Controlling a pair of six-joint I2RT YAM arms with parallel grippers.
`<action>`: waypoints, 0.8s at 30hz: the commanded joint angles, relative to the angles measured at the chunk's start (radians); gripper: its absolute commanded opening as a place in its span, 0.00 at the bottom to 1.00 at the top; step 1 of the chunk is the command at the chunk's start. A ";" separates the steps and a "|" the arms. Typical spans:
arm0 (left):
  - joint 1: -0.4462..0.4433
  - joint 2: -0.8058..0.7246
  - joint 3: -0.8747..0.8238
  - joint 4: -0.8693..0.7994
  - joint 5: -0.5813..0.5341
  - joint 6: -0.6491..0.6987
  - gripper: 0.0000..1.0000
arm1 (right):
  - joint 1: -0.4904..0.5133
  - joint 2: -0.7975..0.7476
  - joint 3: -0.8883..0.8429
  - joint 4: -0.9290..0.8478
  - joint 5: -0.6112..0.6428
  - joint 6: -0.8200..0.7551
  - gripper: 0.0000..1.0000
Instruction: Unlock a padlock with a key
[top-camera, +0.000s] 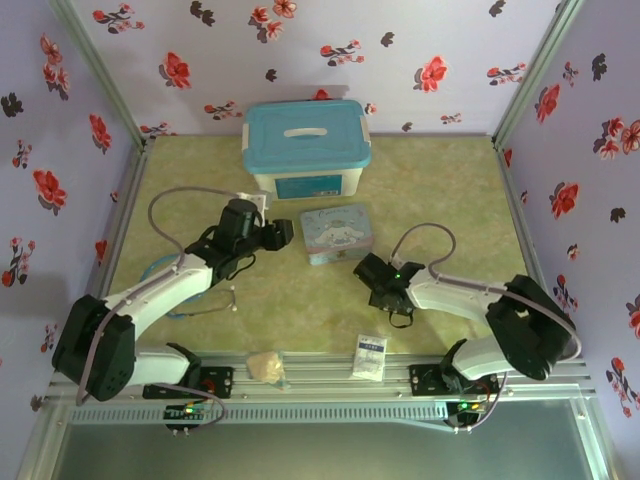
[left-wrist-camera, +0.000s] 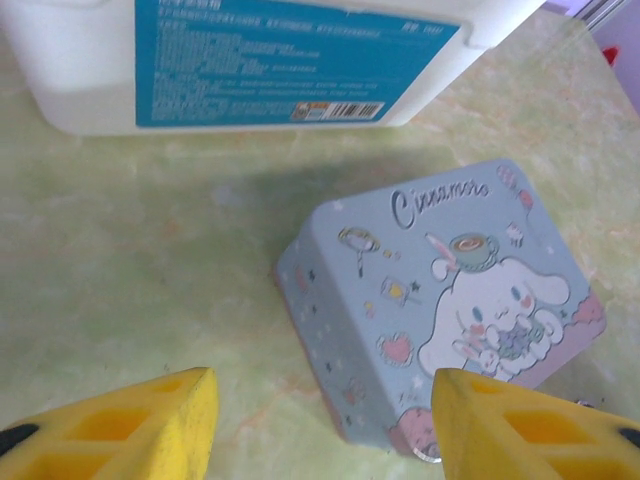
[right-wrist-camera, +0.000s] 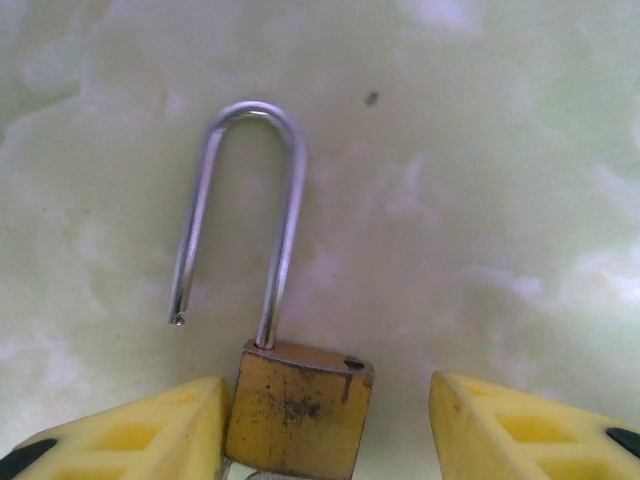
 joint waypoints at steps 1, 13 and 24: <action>0.009 -0.027 -0.026 -0.014 -0.006 -0.022 0.58 | -0.015 -0.051 -0.034 -0.035 -0.028 -0.039 0.55; 0.030 -0.149 -0.055 -0.111 -0.044 0.019 0.62 | -0.046 -0.182 0.006 -0.090 0.003 -0.158 0.55; 0.312 -0.401 -0.308 0.081 -0.387 0.274 1.00 | -0.321 -0.403 0.023 0.221 0.327 -0.579 0.97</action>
